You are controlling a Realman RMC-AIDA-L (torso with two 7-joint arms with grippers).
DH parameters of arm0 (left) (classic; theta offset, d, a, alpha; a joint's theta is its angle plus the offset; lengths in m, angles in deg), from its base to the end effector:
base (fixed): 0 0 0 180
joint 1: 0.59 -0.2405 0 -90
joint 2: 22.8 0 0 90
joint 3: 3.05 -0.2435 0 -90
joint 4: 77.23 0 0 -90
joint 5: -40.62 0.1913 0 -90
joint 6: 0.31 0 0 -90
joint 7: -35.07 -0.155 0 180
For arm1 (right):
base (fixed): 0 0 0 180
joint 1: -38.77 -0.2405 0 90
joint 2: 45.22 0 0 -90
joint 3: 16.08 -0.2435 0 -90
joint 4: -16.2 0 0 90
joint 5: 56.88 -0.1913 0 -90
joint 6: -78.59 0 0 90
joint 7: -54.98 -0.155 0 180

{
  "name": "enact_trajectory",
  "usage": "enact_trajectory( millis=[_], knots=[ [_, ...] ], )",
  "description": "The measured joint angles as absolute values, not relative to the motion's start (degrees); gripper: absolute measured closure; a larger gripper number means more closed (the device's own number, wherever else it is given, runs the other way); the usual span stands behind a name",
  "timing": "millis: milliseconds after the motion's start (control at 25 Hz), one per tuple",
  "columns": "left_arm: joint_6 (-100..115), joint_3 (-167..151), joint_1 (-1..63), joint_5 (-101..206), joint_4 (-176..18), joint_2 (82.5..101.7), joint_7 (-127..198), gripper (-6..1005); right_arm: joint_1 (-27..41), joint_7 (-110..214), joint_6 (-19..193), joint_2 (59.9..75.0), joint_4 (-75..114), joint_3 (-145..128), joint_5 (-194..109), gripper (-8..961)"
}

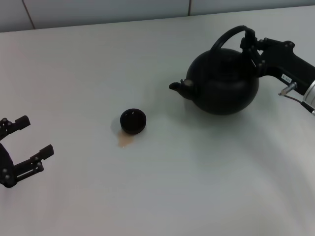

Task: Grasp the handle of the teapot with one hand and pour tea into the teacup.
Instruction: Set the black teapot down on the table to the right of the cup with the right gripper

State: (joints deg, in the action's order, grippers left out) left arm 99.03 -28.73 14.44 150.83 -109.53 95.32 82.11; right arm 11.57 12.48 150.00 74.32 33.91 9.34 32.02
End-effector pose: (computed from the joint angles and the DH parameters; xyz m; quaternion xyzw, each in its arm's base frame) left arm -0.3024 0.2349 0.0264 -0.9079 -0.1104 -0.2939 0.2776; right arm 0.2921 0.3359 0.0126 -0.8135 0.2091 0.3089 0.4461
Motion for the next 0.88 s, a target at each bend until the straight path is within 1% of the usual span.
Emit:
enact_trajectory(
  millis=[240, 880],
  knots=[
    [99.3, -28.7, 14.3, 150.8, -109.6, 95.31, 82.1, 165, 12.3, 16.6, 150.4, 74.21, 30.4, 9.3, 30.7, 871],
    [100.0, -28.7, 13.9, 150.8, -109.4, 95.32, 82.0, 166, 12.2, 16.7, 148.3, 74.13, 29.5, 9.4, 30.7, 868]
  ],
)
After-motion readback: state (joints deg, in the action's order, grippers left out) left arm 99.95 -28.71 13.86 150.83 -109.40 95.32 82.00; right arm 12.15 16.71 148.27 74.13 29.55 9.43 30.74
